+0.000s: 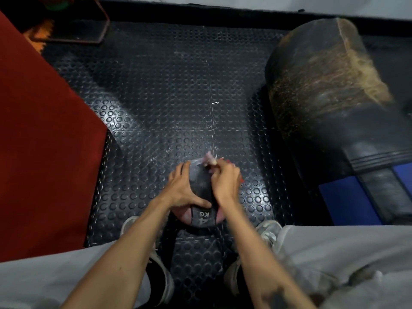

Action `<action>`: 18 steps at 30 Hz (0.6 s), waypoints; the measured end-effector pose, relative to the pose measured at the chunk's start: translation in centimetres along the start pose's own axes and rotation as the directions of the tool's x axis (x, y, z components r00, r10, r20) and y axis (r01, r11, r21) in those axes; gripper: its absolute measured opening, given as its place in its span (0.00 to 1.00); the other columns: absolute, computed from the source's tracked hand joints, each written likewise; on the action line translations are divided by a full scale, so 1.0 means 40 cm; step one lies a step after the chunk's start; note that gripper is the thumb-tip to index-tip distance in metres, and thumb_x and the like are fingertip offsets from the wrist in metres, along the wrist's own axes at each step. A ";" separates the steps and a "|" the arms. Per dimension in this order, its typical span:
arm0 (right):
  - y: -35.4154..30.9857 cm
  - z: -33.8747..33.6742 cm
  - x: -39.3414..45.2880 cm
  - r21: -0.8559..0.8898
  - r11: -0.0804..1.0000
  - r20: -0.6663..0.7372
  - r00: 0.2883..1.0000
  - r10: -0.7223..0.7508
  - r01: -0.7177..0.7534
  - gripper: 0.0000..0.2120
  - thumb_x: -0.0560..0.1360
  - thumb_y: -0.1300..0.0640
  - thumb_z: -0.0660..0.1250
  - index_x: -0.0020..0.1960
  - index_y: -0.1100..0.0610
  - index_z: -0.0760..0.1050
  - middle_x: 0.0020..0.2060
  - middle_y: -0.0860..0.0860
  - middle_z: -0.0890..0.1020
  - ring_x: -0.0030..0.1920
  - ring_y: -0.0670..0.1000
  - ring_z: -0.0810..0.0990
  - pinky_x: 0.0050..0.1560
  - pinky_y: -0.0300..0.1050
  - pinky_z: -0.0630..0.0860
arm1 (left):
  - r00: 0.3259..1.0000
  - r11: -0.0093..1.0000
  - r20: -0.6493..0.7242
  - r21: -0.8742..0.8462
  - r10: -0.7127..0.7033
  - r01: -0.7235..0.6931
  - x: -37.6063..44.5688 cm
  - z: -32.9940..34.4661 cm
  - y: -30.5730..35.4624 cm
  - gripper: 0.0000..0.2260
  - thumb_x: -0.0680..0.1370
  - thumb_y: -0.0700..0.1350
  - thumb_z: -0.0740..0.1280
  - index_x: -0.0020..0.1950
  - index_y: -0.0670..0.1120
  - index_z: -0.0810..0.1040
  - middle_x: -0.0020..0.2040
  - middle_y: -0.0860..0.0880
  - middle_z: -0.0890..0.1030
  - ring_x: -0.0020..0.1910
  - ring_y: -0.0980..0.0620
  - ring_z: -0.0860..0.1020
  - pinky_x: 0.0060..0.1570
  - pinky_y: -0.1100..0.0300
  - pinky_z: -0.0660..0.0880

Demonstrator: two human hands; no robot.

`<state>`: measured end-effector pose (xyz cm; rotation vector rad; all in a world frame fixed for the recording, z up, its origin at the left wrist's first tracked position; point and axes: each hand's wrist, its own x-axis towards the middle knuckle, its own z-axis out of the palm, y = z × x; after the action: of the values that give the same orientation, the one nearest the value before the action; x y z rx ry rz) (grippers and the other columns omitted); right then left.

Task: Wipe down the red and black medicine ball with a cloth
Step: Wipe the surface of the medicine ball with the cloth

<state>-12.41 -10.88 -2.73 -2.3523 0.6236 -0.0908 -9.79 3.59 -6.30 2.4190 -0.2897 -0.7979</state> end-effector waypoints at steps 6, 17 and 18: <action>-0.034 0.002 0.075 -0.049 0.998 0.149 0.988 -0.041 0.049 0.10 0.76 0.57 0.66 0.52 0.48 0.84 0.44 0.57 0.85 0.48 0.59 0.83 0.41 0.47 0.72 | 1.000 1.000 -0.023 -0.001 0.022 -0.022 -0.022 0.020 0.000 0.69 0.51 0.70 0.78 0.80 0.51 0.41 0.79 0.53 0.43 0.78 0.46 0.44 0.76 0.43 0.54; -0.091 0.042 0.056 -0.185 0.967 0.240 0.962 -0.129 0.176 0.09 0.72 0.64 0.64 0.48 0.57 0.82 0.43 0.62 0.83 0.47 0.64 0.81 0.39 0.48 0.69 | 0.991 0.999 -0.131 -0.051 0.010 -0.017 -0.027 0.041 0.024 0.70 0.45 0.74 0.72 0.79 0.46 0.50 0.77 0.47 0.56 0.77 0.44 0.52 0.75 0.46 0.56; -0.088 0.038 0.042 -0.175 0.966 0.233 0.961 -0.147 0.191 0.10 0.72 0.65 0.65 0.47 0.57 0.82 0.42 0.61 0.84 0.47 0.63 0.81 0.39 0.48 0.68 | 0.992 0.999 -0.128 -0.048 0.013 -0.019 -0.025 0.043 0.024 0.68 0.45 0.74 0.71 0.79 0.46 0.51 0.77 0.45 0.56 0.77 0.44 0.53 0.75 0.46 0.57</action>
<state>-9.14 -8.48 -1.79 -2.5580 0.3348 0.1582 -11.63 2.39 -6.40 2.4058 -0.2366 -0.6328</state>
